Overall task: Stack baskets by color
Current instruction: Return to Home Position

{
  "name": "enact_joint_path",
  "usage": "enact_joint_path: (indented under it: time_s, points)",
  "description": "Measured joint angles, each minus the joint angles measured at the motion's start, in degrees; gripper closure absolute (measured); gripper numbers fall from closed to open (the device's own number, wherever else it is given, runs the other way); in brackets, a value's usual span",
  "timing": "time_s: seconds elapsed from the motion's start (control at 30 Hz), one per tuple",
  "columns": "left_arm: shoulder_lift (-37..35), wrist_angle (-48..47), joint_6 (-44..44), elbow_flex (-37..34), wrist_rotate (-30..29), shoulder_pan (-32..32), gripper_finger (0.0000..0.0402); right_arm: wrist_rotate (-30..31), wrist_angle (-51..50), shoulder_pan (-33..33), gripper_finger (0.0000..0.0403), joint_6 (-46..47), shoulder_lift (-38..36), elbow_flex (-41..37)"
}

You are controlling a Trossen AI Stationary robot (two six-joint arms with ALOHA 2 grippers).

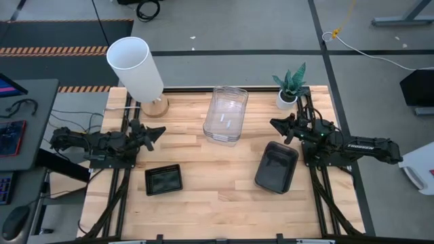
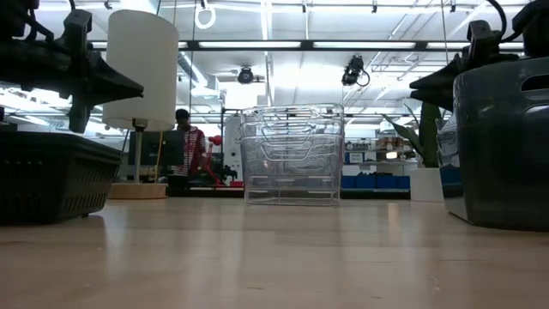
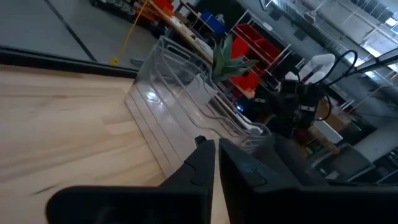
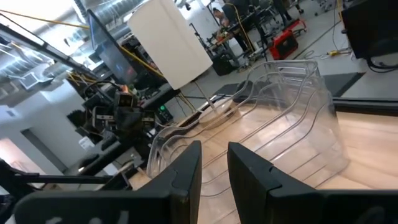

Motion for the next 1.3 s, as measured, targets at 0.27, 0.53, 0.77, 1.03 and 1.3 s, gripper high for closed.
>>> enact_joint_path:
  time_s: [0.27, 0.53, 0.77, 1.03, 1.3]
  points:
    - [0.0, 0.3, 0.2, -0.1, 0.0, 0.0, 0.0373, 0.0, 0.0, 0.0, 0.032, 0.7, 0.0, 0.0]
    - [0.0, 0.4, 0.3, -0.1, 0.0, 0.0, 0.0373, -0.1, 0.0, 0.0, 0.0321, 0.7, 0.0, 0.0]
    - [0.0, 0.4, 0.3, -0.1, 0.0, 0.0, 0.0367, -0.1, 0.0, 0.0, 0.032, 0.7, 0.0, 0.0]
    - [0.0, 0.4, 0.3, -0.1, 0.0, 0.0, 0.0376, -0.1, 0.0, 0.0, 0.032, 0.7, 0.0, 0.0]
    - [0.0, 0.4, 0.3, -0.1, 0.0, 0.0, 0.0366, -0.1, 0.0, 0.0, 0.0319, 0.7, 0.0, 0.0]
